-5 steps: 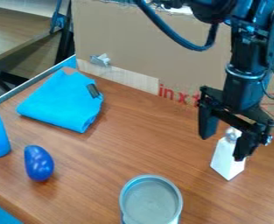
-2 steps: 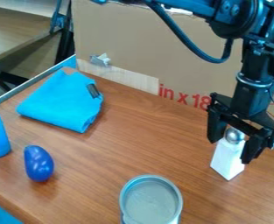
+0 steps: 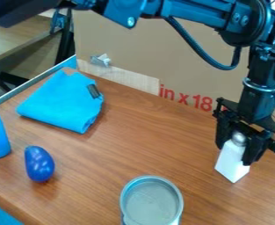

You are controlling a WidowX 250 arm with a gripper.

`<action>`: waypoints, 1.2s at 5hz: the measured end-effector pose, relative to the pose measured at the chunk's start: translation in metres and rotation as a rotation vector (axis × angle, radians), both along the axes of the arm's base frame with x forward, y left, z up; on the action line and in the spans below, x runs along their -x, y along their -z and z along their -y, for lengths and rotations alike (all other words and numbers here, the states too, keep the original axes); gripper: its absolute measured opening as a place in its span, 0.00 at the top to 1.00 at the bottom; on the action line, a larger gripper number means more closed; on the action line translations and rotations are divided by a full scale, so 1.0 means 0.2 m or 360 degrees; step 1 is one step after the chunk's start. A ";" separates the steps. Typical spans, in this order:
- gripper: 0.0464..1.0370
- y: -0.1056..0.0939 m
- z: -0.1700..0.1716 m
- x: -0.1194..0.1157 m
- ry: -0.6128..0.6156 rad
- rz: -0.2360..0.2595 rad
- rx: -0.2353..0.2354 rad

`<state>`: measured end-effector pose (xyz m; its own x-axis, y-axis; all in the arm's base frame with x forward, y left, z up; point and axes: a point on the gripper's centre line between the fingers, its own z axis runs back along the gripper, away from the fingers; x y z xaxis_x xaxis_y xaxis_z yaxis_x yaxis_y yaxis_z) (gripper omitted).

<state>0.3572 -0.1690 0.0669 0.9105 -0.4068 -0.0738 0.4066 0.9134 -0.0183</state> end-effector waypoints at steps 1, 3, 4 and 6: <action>0.41 0.00 -0.02 0.00 -0.0035 0.0014 0.0060; 0.41 -0.24 -0.32 0.19 -0.0154 0.0171 0.0199; 0.41 -0.26 -0.52 0.34 -0.0289 0.0196 0.0157; 0.41 -0.13 -0.76 0.51 -0.0481 -0.0026 -0.0064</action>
